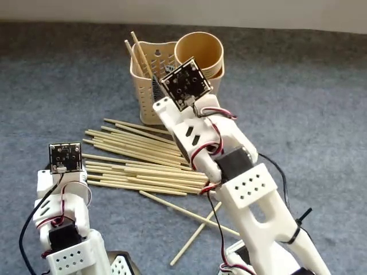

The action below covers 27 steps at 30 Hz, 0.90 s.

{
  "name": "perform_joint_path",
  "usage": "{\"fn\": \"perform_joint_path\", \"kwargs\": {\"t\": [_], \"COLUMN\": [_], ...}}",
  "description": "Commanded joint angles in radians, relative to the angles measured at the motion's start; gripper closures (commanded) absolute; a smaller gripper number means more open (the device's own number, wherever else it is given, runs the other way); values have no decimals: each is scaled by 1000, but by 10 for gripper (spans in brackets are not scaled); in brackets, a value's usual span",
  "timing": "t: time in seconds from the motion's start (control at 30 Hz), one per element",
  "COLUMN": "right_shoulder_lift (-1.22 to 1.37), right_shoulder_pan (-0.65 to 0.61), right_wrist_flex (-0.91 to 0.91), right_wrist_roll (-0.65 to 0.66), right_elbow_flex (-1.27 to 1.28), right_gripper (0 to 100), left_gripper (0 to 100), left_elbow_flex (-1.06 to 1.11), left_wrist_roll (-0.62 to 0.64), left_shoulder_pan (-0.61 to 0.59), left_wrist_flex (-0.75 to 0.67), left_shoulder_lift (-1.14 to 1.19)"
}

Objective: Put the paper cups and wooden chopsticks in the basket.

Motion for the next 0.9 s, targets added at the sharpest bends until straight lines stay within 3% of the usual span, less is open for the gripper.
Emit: {"fn": "perform_joint_path", "kwargs": {"t": [0.0,0.3,0.53,0.87], "right_shoulder_lift": [-84,-107,-107,131], "right_shoulder_pan": [2,-182,-302,-314], "right_wrist_flex": [180,634,591,458], "right_wrist_roll": [-69,-100,-100,-95], "right_elbow_flex": [-7,51,275,374], "right_gripper": [904,904,904,904], "left_gripper": [898,898,898,898], "left_elbow_flex": [12,12,12,12], "left_wrist_roll": [6,6,6,6], "left_shoulder_pan": [-5,-5,-5,-5], "left_wrist_flex": [-25,-25,-25,-25], "left_shoulder_lift": [-2,-2,-2,-2]}}
